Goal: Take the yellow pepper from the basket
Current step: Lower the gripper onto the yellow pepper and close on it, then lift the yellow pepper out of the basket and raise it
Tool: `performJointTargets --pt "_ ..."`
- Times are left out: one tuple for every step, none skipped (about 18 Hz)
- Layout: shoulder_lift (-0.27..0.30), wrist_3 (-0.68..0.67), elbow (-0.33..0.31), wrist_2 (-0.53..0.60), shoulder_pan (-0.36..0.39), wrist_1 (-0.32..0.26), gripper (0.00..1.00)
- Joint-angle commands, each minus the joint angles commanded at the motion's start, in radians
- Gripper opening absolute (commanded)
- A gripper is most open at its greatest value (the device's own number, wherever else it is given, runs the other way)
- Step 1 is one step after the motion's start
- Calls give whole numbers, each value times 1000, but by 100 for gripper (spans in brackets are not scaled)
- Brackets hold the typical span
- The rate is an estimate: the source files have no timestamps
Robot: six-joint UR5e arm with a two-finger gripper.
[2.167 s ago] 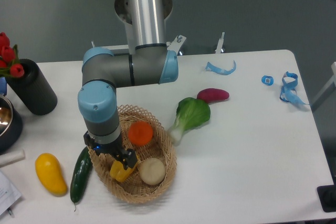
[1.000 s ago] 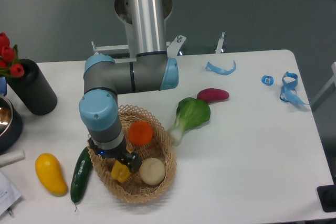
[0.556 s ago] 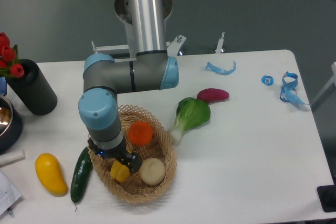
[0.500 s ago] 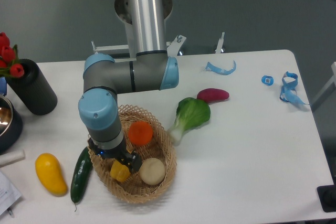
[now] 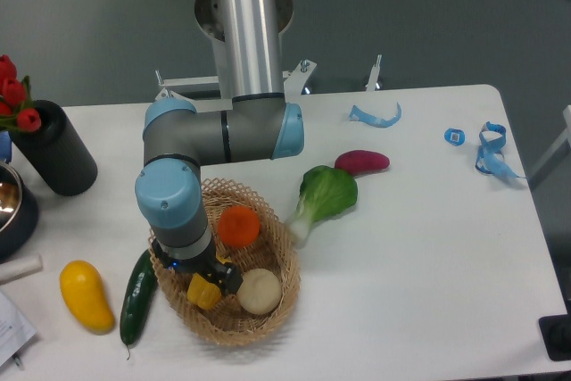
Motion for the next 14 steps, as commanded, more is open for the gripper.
performJointTargets --pt "0 0 0 0 0 0 100" --pt "0 0 -2 2 0 0 99" --pt "2 -2 -2 2 0 -5 90" --pt "2 -2 -2 2 2 -12 83" --pt "3 -2 -2 2 2 -14 75" --pt "5 -2 -2 2 2 -15 69" --pt "5 -2 -2 2 2 -18 63" --pt "6 -2 -2 0 5 -29 57" --pt "9 -2 -2 0 6 -34 55" --pt "17 -2 0 -3 14 -41 55" --pt "28 0 0 -8 23 -44 55" --pt "35 0 0 -11 29 -44 55" --pt "38 2 0 -12 32 -49 55" --pt "41 2 3 -18 41 -55 55"
